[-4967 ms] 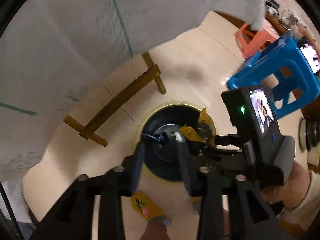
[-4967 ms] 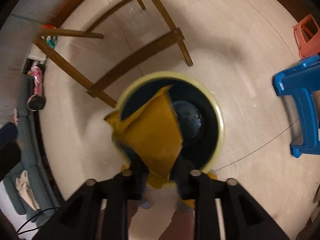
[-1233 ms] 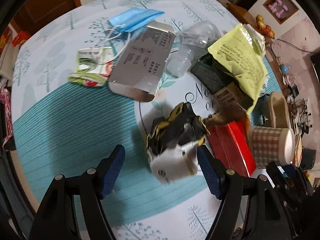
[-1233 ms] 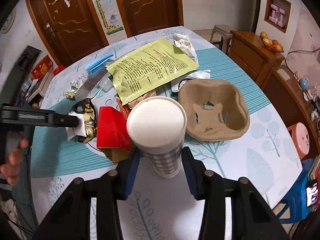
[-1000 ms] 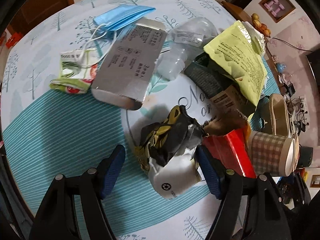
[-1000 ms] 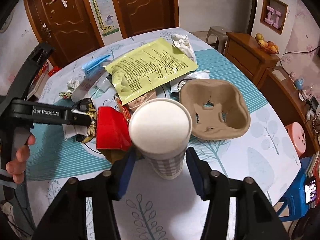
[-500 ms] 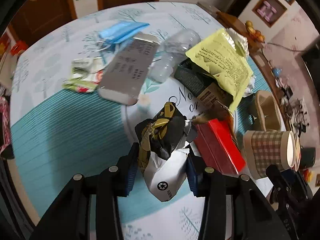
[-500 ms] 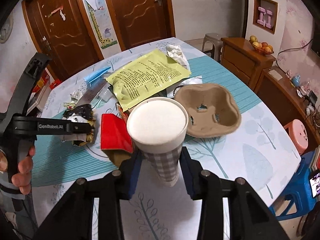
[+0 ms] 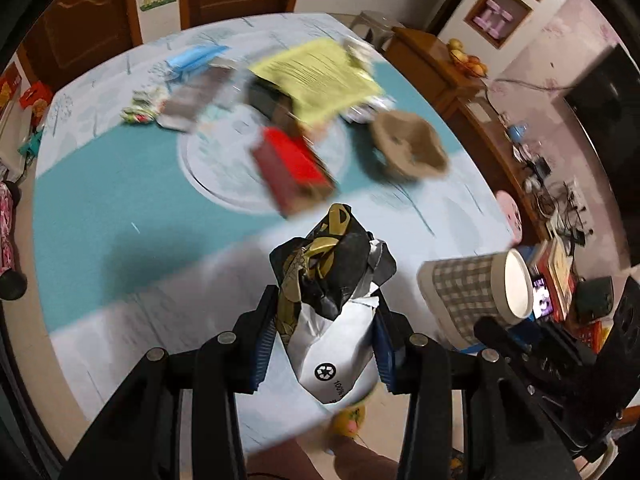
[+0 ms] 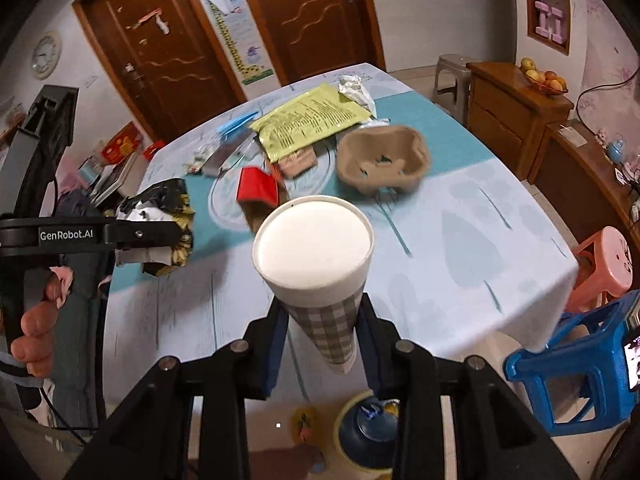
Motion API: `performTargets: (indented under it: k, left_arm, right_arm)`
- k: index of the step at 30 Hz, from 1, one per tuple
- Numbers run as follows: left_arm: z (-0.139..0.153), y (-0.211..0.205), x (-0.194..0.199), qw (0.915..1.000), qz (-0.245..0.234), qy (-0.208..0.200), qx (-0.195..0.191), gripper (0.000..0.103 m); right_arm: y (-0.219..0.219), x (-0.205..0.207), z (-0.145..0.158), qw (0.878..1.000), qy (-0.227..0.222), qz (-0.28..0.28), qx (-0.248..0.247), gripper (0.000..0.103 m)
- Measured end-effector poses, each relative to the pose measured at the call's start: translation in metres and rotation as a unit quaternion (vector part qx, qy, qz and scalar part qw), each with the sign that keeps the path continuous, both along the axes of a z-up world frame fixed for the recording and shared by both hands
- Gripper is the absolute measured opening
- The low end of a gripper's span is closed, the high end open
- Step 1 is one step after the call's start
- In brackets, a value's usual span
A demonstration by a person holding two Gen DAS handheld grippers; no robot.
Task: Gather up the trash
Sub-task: 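Carry the wrapper and cup over the bin and open both grippers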
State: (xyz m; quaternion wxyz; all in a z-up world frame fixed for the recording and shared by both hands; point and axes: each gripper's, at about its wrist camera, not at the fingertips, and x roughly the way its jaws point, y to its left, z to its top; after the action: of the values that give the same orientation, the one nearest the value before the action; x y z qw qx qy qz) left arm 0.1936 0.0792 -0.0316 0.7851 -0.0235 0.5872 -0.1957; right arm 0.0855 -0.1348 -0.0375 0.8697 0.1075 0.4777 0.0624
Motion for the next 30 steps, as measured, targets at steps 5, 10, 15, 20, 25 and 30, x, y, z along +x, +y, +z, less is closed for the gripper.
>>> performTargets:
  k: [5, 10, 15, 20, 25, 30]
  left_arm:
    - [-0.005, -0.054, -0.061, 0.9996, -0.023, 0.009, 0.014, 0.041]
    - [-0.02, -0.097, -0.114, 0.999, -0.031, 0.021, 0.025, 0.042]
    - [-0.044, -0.128, -0.149, 0.9977, -0.037, 0.033, 0.046, 0.042]
    - [-0.079, -0.146, -0.169, 0.9945, -0.042, 0.061, 0.074, 0.042]
    - [-0.123, -0.158, -0.183, 0.9892, -0.053, 0.09, 0.103, 0.042]
    - [-0.162, -0.163, -0.188, 0.9838, -0.064, 0.114, 0.123, 0.043]
  right_arm:
    - [-0.041, -0.052, 0.002, 1.0, 0.006, -0.001, 0.012, 0.033]
    - [-0.081, -0.103, -0.019, 0.999, 0.031, -0.004, 0.018, 0.033]
    - [-0.109, -0.135, -0.049, 0.997, 0.066, -0.008, 0.029, 0.033]
    - [-0.122, -0.153, -0.083, 0.994, 0.102, -0.018, 0.046, 0.033]
    - [-0.12, -0.157, -0.122, 0.989, 0.137, -0.012, 0.057, 0.033]
    - [-0.113, -0.154, -0.158, 0.984, 0.164, -0.016, 0.062, 0.033]
